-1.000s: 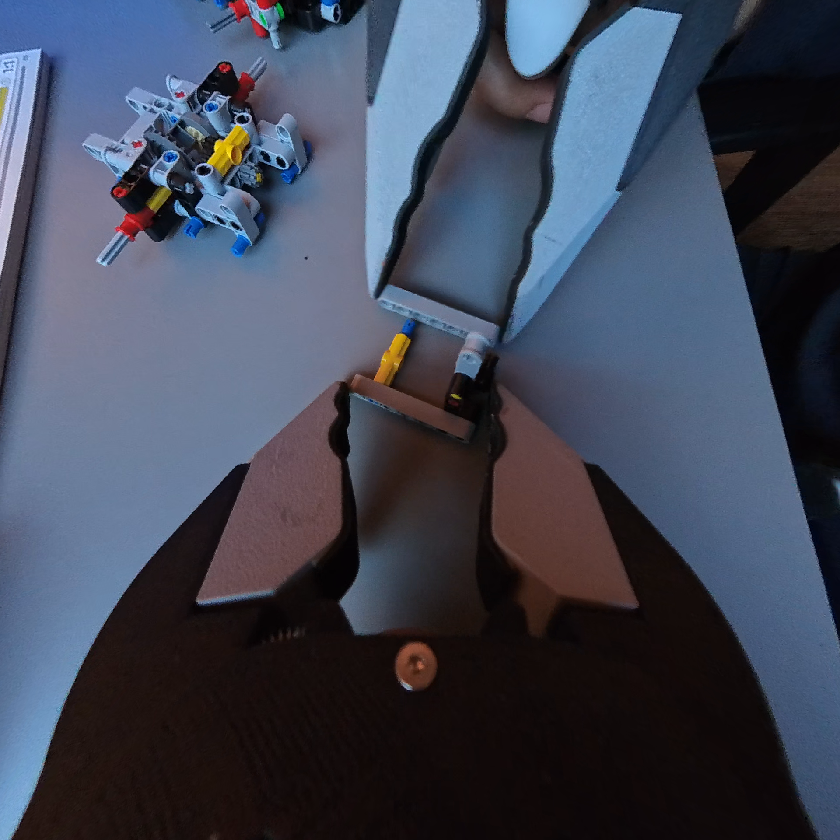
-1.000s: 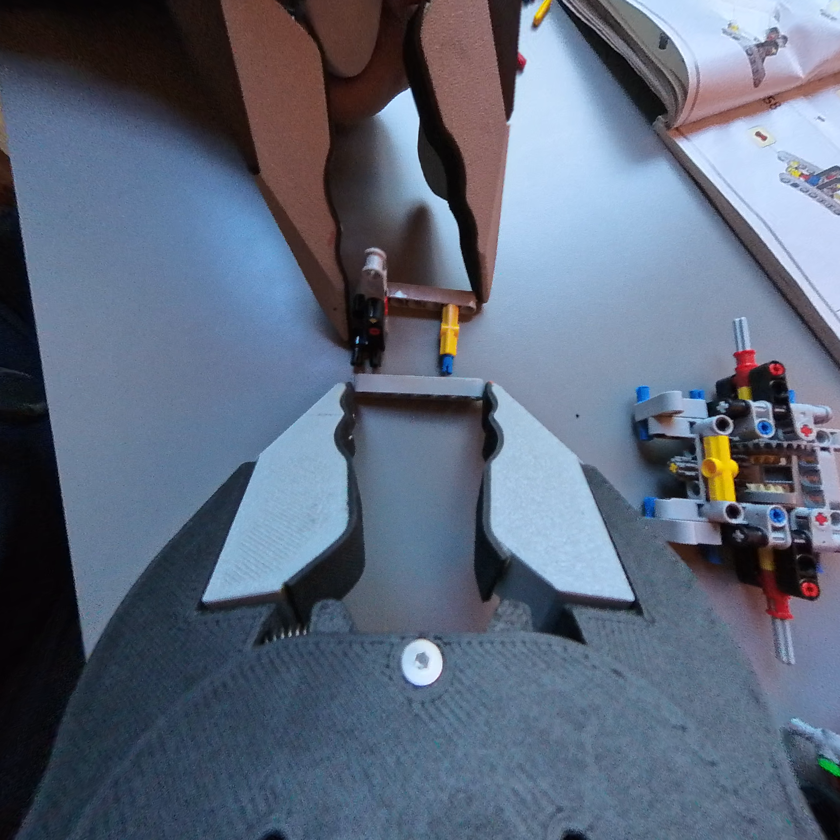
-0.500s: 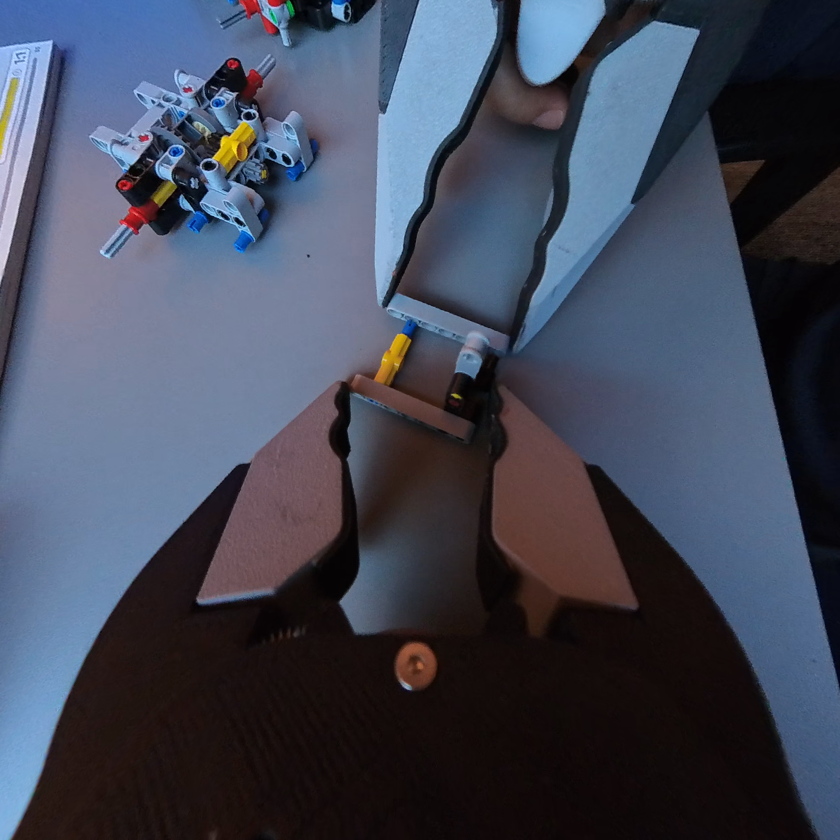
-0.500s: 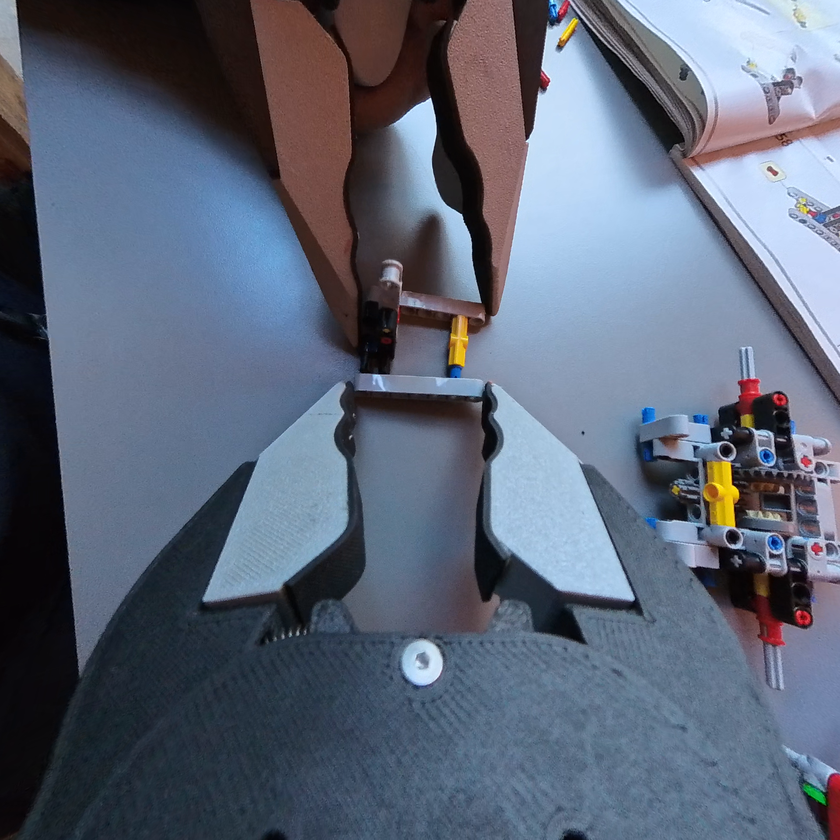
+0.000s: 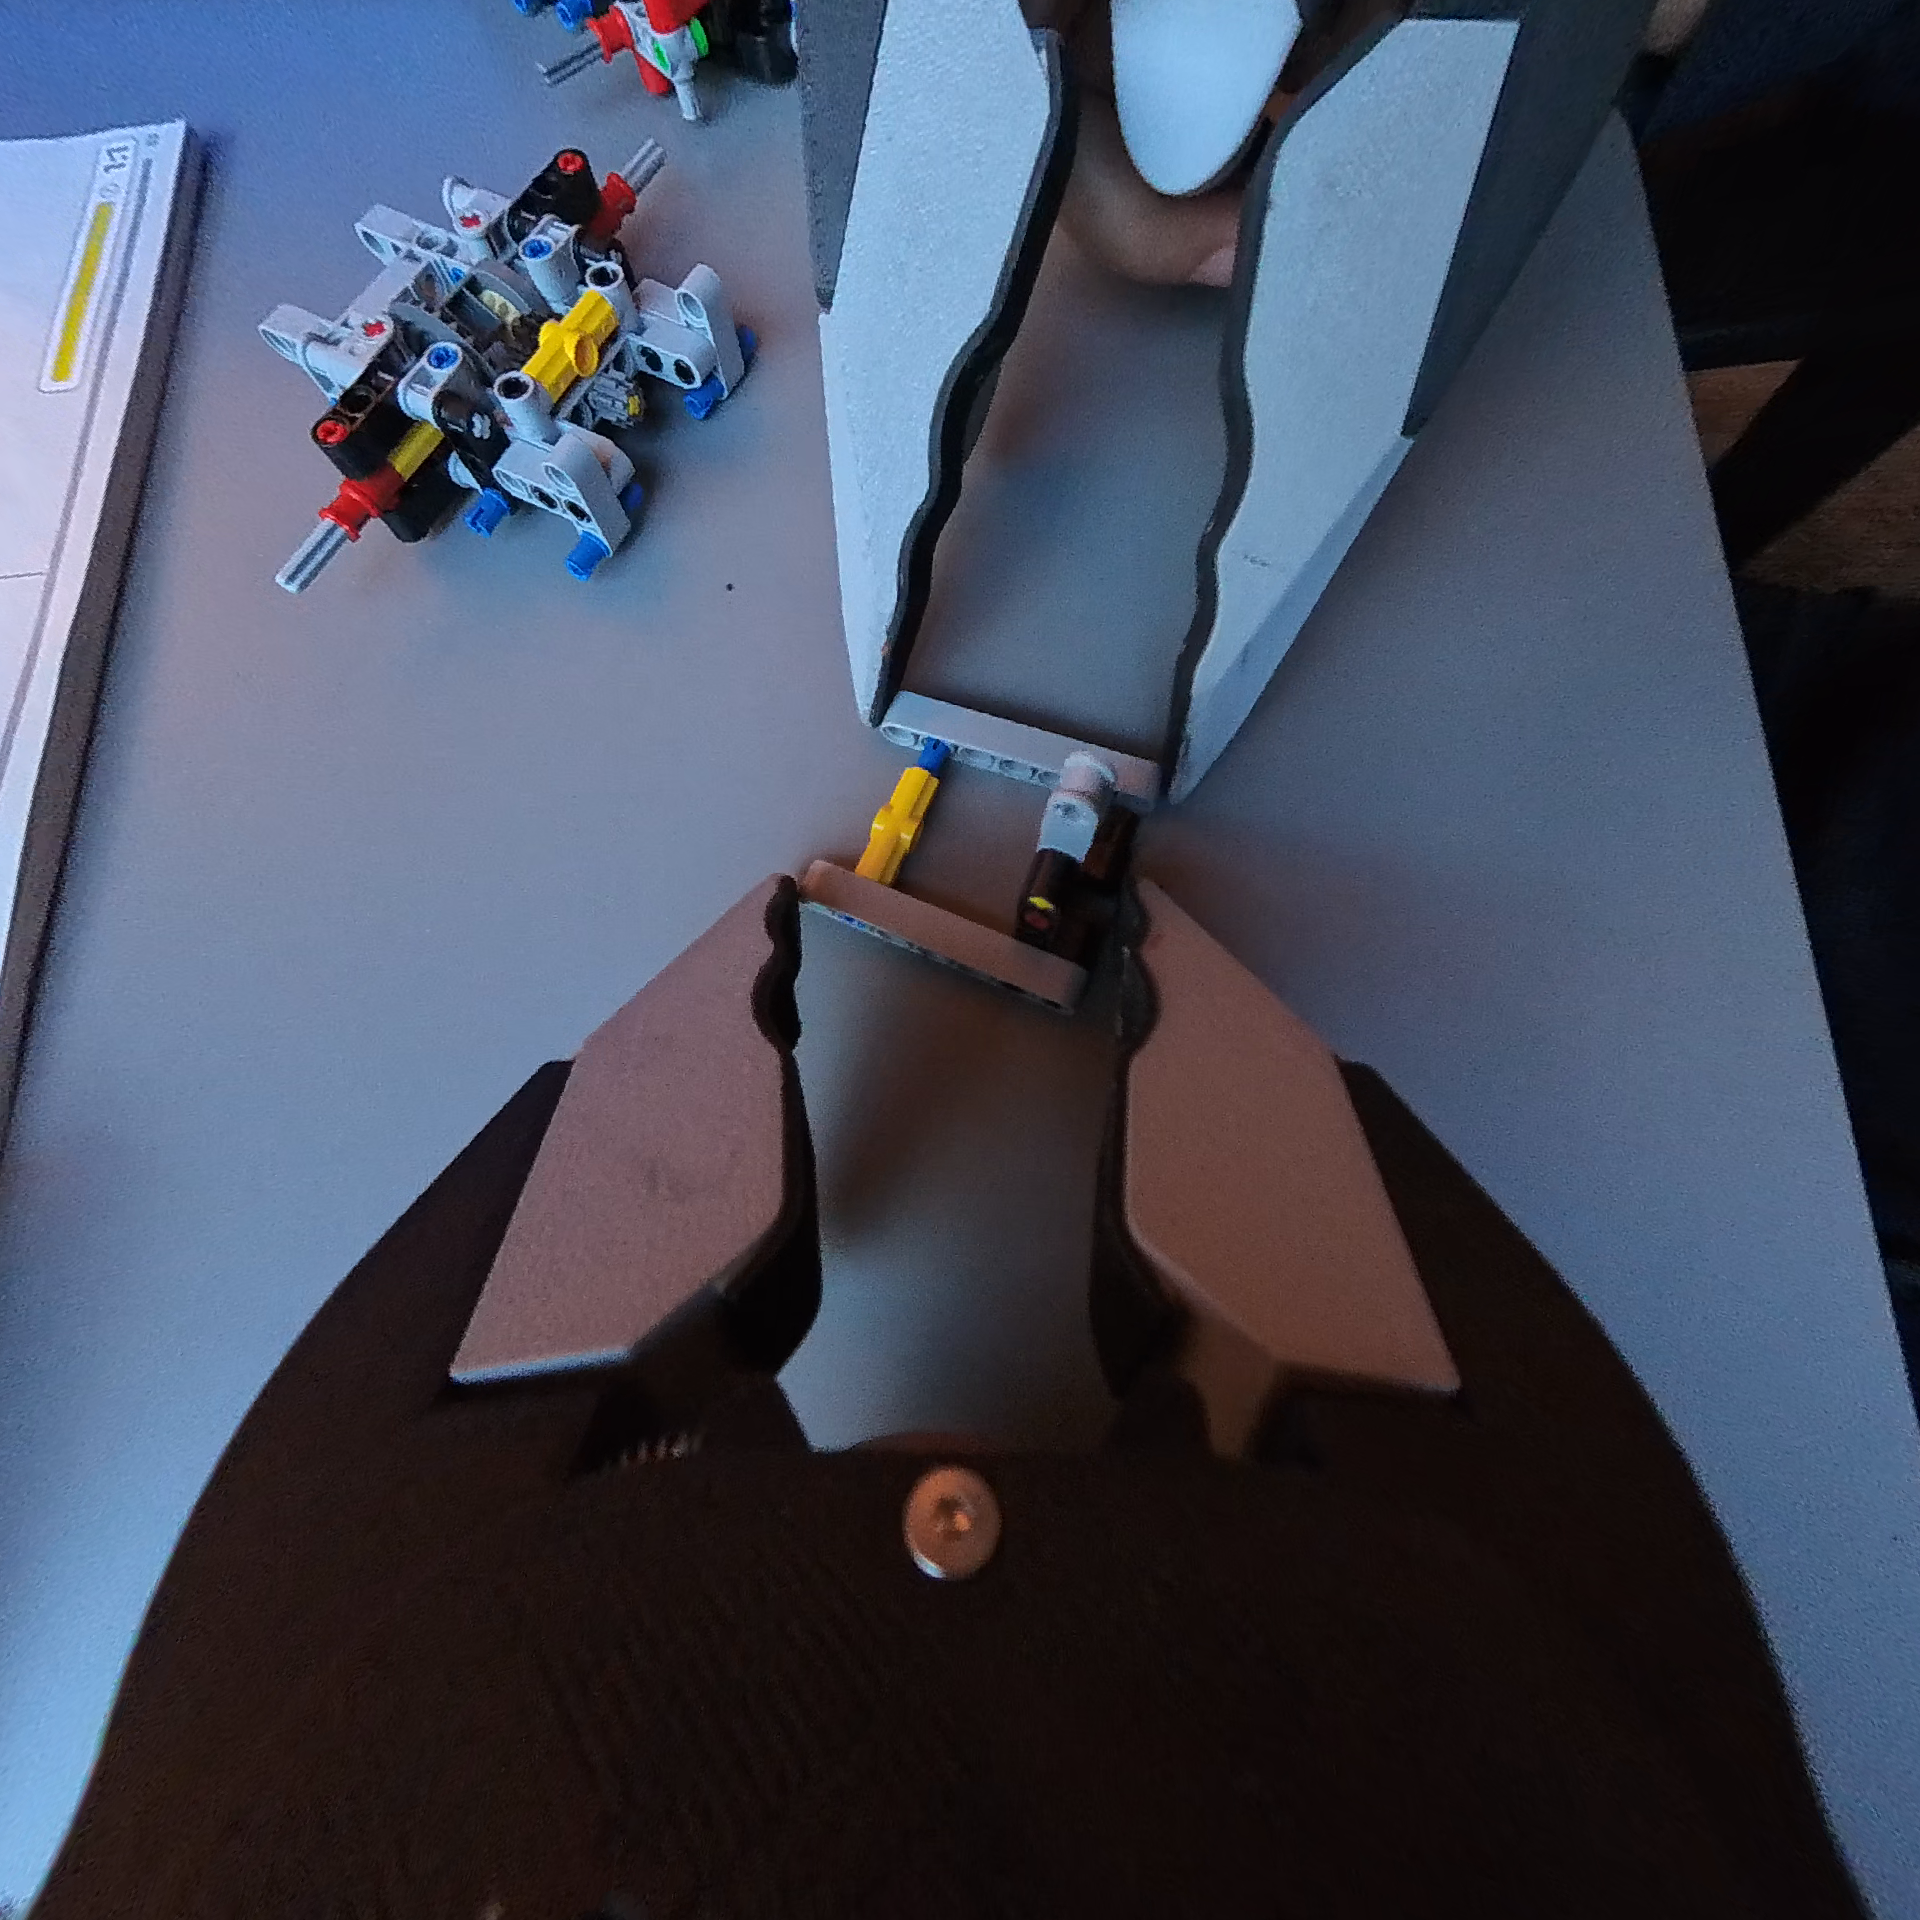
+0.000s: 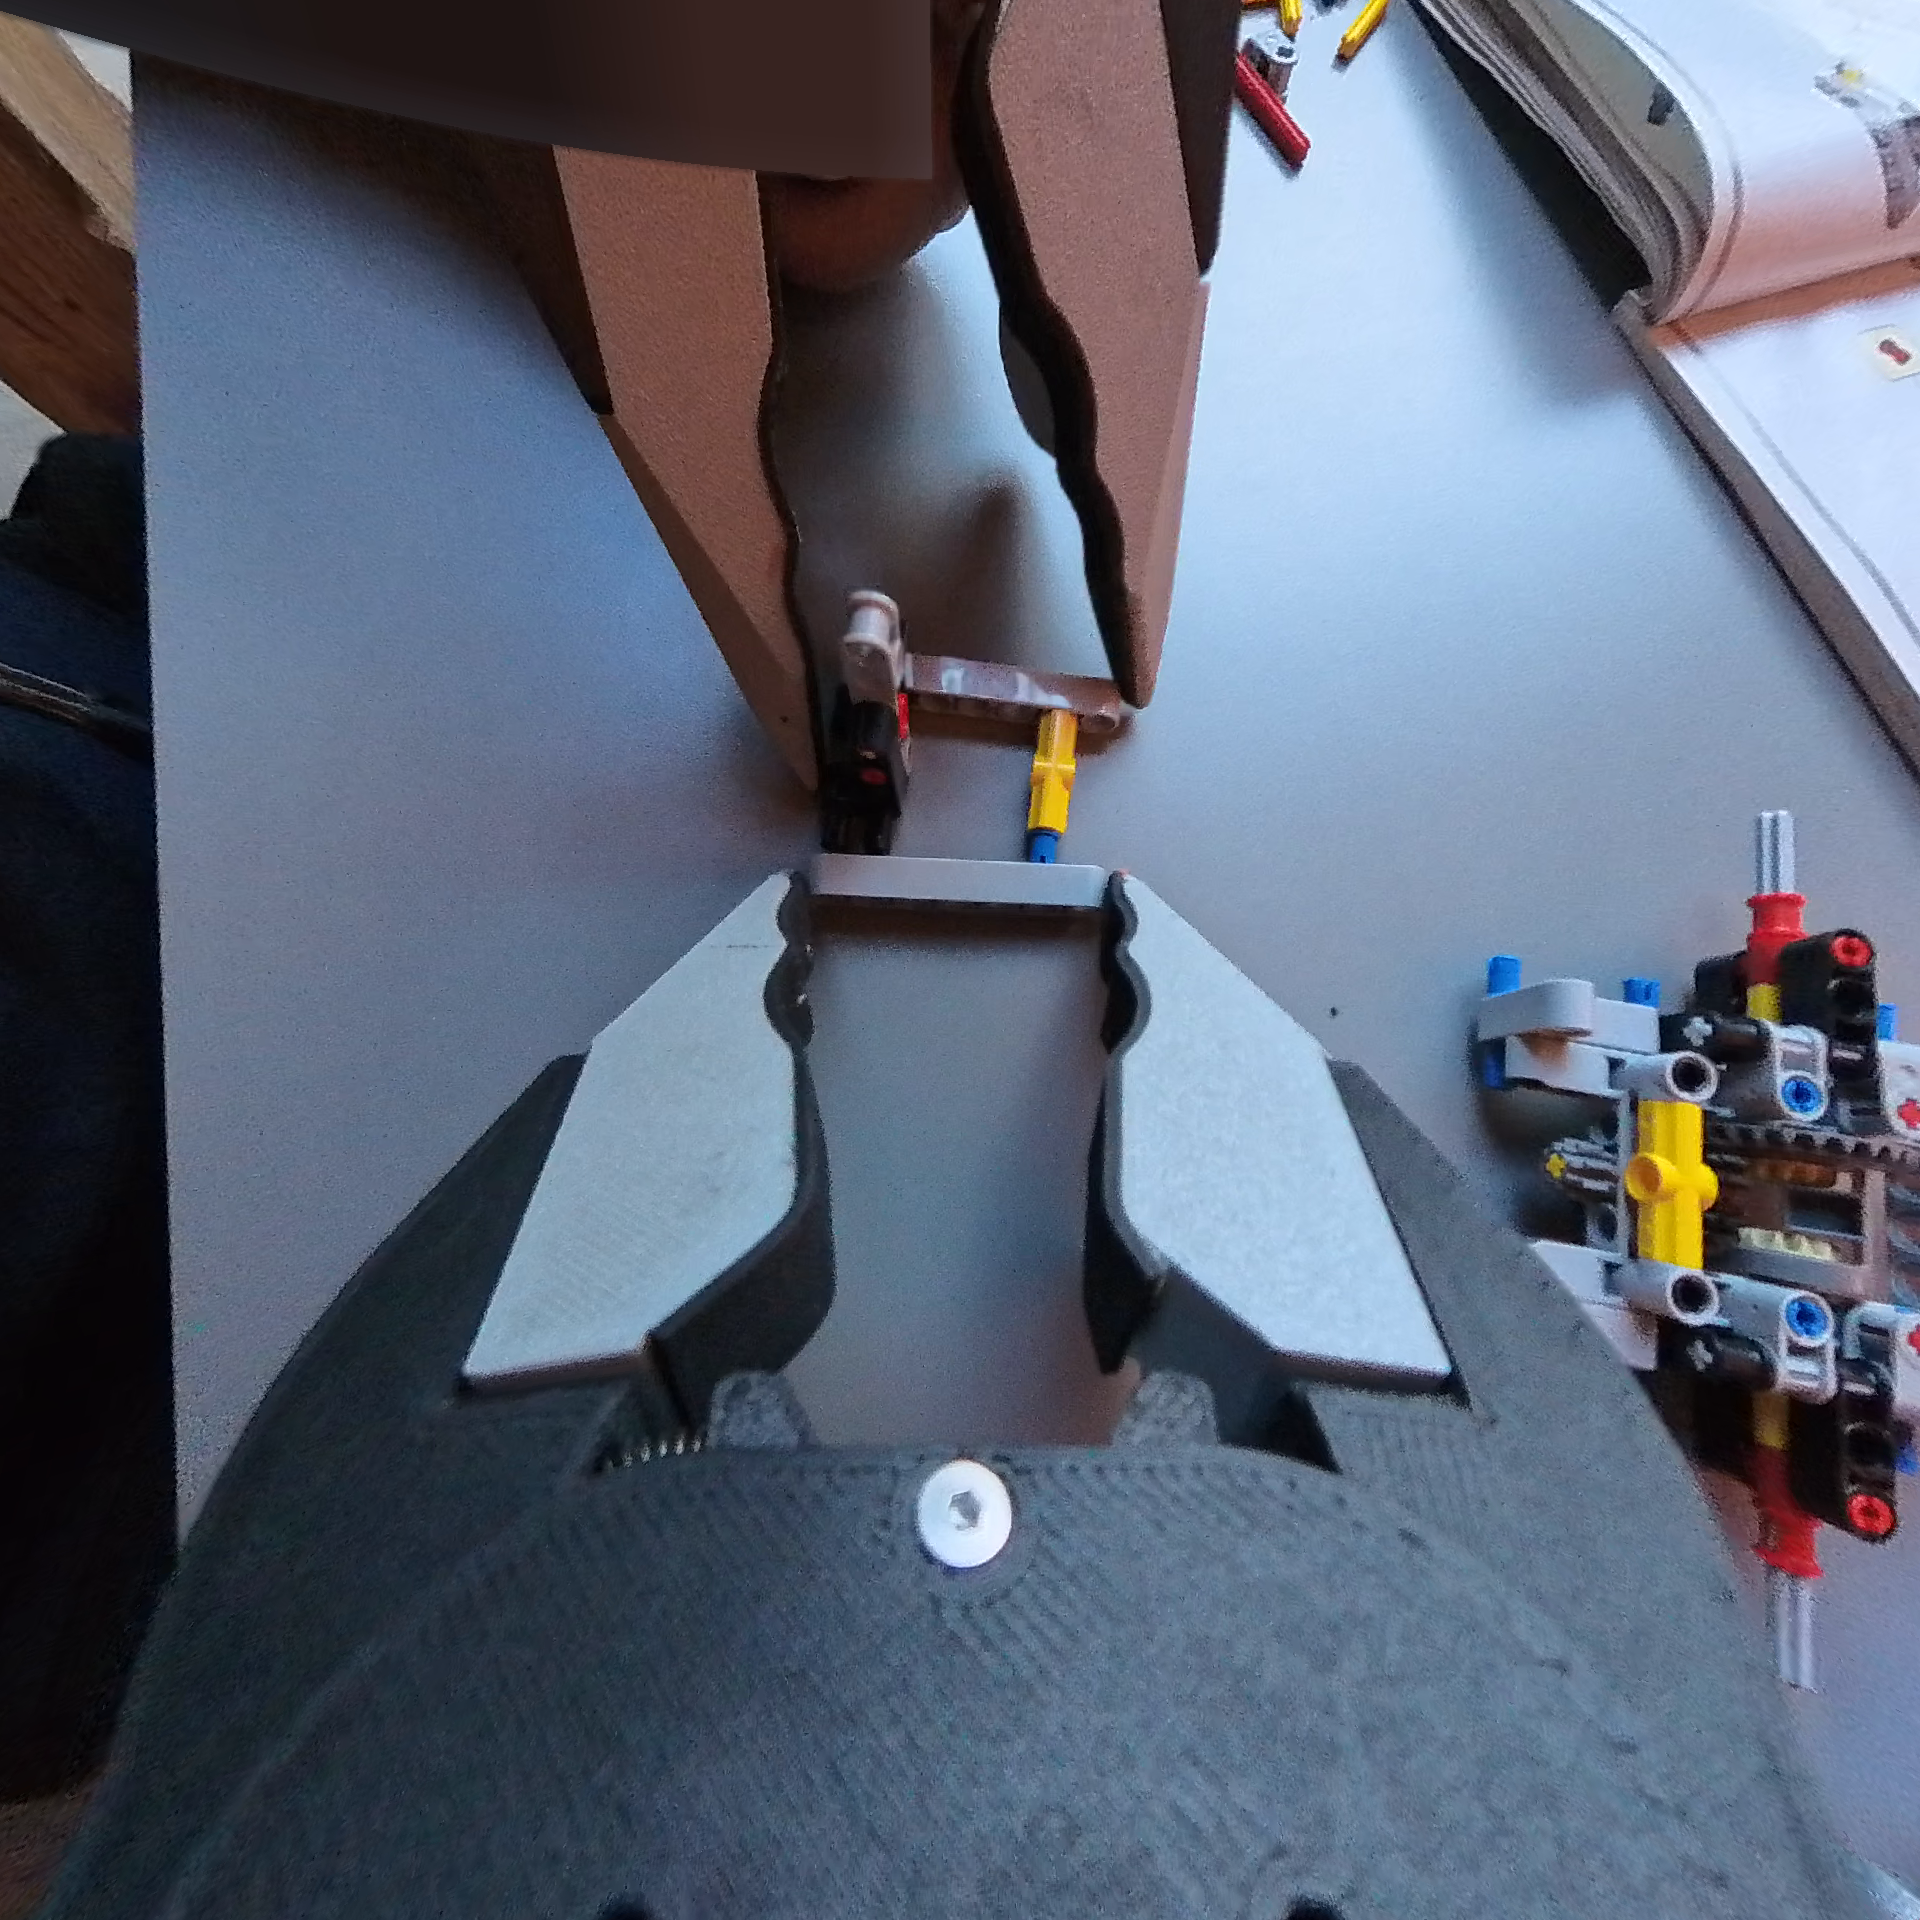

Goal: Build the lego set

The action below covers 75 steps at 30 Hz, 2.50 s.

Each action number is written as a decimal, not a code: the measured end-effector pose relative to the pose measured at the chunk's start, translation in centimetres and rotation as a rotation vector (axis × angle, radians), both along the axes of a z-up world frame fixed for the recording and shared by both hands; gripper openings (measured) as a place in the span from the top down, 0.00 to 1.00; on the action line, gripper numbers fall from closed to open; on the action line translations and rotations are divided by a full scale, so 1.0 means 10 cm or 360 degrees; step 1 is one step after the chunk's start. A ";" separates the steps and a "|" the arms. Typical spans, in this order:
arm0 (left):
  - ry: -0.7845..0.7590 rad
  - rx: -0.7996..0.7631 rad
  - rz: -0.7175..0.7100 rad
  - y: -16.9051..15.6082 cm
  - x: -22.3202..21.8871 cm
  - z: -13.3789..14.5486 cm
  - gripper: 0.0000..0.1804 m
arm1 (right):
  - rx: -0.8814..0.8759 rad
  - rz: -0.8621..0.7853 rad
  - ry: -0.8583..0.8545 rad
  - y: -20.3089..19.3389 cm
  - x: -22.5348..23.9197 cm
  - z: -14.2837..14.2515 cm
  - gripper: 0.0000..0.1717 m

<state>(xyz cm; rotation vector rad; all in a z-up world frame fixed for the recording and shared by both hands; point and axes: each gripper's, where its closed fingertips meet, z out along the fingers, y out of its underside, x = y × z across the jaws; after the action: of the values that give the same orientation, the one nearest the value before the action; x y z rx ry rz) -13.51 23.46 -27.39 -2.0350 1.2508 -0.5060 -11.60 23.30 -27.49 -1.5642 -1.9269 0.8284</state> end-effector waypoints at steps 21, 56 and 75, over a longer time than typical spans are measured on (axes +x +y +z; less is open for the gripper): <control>-0.0011 -0.0041 0.0141 0.01 -0.03 -0.01 0.67 | 0.0349 0.0146 -0.0036 0.01 -0.05 0.05 0.69; -0.0300 -0.0154 0.0038 -0.03 -0.36 0.39 0.68 | -0.0179 -0.0185 0.0038 0.13 0.20 0.09 0.72; 0.0018 -0.0078 -0.0110 0.04 -0.31 -0.02 0.58 | -0.0098 -0.0412 0.0001 0.02 -0.01 0.01 0.60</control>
<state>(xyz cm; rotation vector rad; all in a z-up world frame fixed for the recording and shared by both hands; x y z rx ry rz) -16.61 23.85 -27.55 -2.0436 1.3313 -0.5633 -11.72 23.49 -27.38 -1.8019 -1.6656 0.7820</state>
